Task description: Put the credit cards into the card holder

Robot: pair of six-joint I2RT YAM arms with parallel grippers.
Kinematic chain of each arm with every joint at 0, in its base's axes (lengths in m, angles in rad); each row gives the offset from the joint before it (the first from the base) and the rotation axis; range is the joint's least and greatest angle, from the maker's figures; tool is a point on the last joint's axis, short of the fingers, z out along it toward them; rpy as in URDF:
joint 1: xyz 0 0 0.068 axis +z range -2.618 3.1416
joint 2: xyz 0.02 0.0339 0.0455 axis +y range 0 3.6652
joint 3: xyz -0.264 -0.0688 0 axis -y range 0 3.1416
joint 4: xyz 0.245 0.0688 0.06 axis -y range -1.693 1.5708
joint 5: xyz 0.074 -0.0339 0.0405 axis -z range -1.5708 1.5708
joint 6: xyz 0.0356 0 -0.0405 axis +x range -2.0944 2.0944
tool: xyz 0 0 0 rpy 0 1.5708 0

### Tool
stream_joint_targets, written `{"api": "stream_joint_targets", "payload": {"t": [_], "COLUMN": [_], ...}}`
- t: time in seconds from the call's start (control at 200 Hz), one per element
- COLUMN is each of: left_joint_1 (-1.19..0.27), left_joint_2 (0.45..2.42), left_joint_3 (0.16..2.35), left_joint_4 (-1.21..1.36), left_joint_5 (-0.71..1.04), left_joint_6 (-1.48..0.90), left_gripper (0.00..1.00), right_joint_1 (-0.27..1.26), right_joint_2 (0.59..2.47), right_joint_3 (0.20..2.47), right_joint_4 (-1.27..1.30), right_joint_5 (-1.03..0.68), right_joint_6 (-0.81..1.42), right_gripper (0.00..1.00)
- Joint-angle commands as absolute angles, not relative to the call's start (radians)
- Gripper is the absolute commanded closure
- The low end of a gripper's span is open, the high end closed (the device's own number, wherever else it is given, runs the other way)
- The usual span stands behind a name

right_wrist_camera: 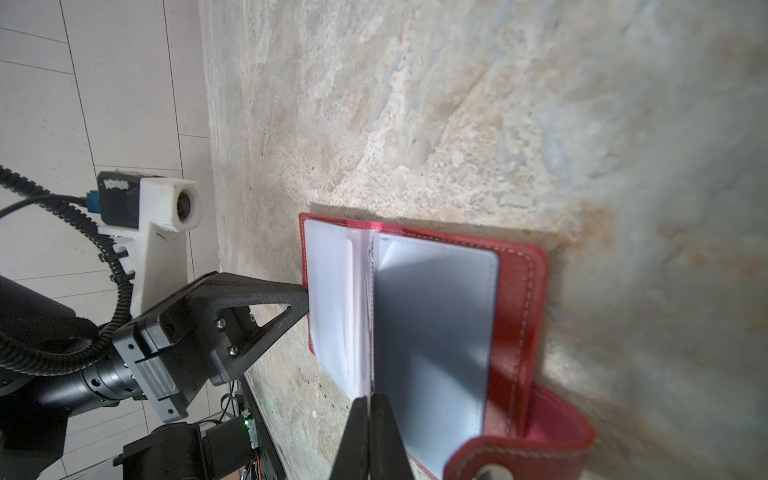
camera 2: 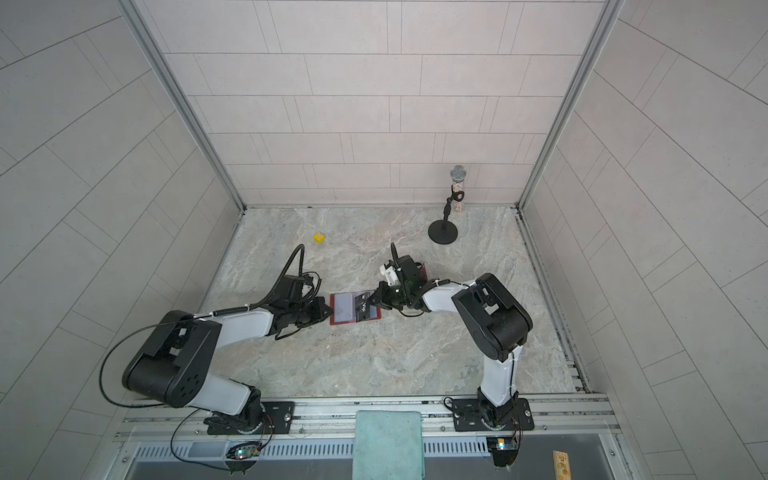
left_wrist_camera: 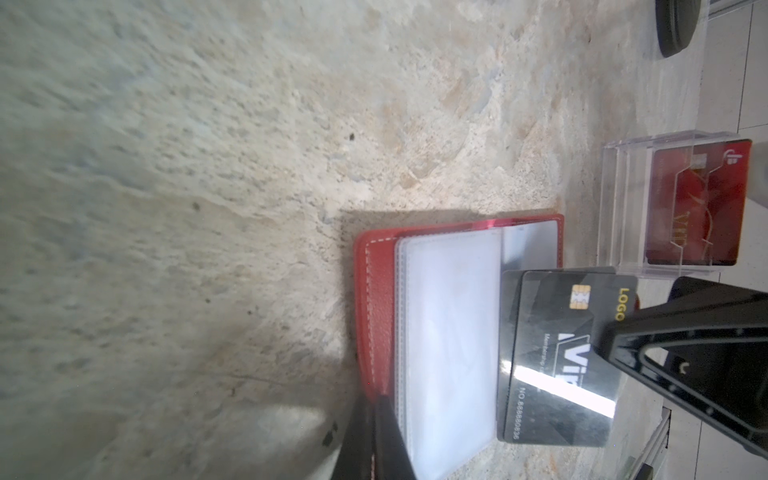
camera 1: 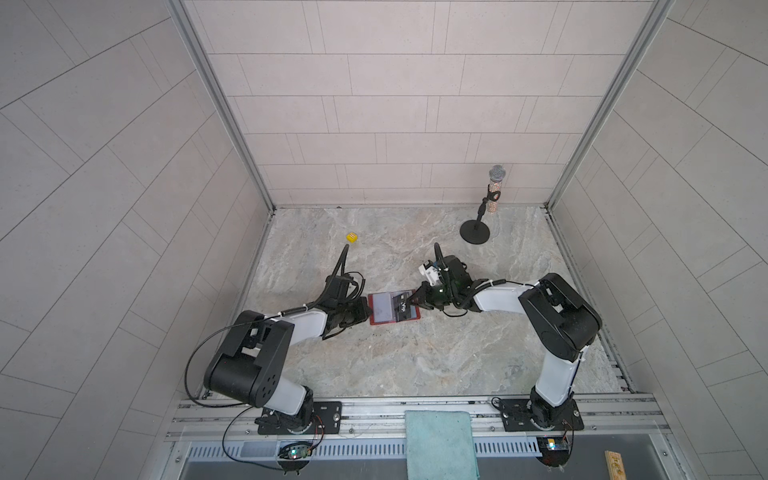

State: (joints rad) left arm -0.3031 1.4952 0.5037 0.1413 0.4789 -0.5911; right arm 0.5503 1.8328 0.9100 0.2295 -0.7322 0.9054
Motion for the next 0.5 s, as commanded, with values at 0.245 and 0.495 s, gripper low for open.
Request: {"api": "stream_joint_targets", "payload": {"t": [0.245,0.495], "left_joint_1": [-0.3,-0.3], "left_joint_2": [1.499,1.494], "left_joint_3": [0.49,0.492], "left_joint_4": [0.112,0.103], "left_joint_5": [0.474,0.47], "left_joint_6": [-0.584,-0.581], "left_gripper": [0.96,0.96], "right_joint_1": [0.553,0.557], "right_joint_2": [1.831,1.829], "right_joint_3": [0.934,0.949], "right_joint_4": [0.218,0.2], "right_joint_5": [-0.767,-0.764], "right_joint_6": [0.896,0.885], "right_gripper": [1.0,1.0]}}
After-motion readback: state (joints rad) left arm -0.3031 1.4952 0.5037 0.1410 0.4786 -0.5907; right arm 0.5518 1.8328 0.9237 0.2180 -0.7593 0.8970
